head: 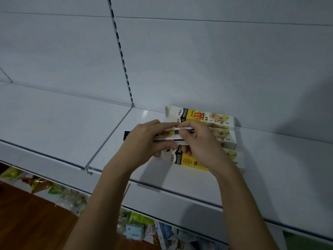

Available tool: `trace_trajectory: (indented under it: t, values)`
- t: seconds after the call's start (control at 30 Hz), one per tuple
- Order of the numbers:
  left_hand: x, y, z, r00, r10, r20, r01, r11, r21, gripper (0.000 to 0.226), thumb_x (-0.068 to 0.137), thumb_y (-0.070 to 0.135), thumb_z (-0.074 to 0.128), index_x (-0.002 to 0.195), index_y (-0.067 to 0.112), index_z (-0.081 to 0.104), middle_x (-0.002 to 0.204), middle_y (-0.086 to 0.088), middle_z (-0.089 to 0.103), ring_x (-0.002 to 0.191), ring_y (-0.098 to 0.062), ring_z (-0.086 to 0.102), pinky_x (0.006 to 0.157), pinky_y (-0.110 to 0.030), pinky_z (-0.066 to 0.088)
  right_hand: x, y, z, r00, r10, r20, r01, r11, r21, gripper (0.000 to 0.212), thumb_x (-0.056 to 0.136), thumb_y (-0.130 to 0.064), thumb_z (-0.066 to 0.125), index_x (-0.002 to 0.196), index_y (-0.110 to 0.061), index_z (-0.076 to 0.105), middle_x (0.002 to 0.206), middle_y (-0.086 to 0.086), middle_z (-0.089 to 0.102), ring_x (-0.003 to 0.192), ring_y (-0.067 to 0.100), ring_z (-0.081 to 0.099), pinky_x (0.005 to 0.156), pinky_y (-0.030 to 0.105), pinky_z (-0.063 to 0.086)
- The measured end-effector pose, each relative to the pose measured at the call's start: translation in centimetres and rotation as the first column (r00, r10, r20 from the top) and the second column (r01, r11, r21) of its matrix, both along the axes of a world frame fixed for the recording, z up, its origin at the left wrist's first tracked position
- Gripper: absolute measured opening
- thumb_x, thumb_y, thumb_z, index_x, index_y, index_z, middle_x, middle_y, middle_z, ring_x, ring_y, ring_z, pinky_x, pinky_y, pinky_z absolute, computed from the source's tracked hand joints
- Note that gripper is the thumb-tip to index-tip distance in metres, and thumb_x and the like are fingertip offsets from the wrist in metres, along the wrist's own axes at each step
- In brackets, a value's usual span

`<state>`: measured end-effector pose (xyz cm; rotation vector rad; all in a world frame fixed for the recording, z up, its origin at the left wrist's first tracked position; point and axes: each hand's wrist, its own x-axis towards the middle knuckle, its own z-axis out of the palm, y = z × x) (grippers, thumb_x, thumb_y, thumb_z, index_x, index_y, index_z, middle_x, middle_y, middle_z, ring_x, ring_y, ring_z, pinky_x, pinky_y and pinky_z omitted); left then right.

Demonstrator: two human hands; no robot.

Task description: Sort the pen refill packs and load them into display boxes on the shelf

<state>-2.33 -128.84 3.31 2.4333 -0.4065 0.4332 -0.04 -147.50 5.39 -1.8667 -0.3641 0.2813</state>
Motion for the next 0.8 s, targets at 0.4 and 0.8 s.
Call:
trace_trajectory:
  t: [0.4, 0.8]
  values:
    - [-0.1, 6.4, -2.2, 0.985, 0.172, -0.027, -0.170, 0.983, 0.070, 0.047, 0.085, 0.059, 0.050, 0.128, 0.043, 0.061, 0.082, 0.014, 0.051, 0.075, -0.009, 0.053, 0.059, -0.031, 0.044, -0.3, 2.0, -1.3, 0.967, -0.117, 0.224, 0.174, 0.951, -0.255, 0.016, 0.098, -0.041, 0.051, 0.106, -0.030, 0.060, 0.100, -0.015, 0.059, 0.093, 0.004, 0.054, 0.079, 0.030, 0.044]
    - [-0.4, 7.0, -2.9, 0.988, 0.068, -0.142, -0.061, 0.997, 0.056, 0.038, 0.092, 0.056, 0.046, 0.126, 0.047, 0.059, 0.083, 0.010, 0.054, 0.076, -0.008, 0.056, 0.061, -0.025, 0.042, -1.2, 1.9, -2.0, 0.989, -0.081, 0.119, 0.123, 0.906, -0.405, 0.058, 0.074, -0.020, 0.086, 0.115, -0.041, 0.051, 0.120, -0.021, 0.057, 0.095, -0.004, 0.058, 0.058, 0.008, 0.046]
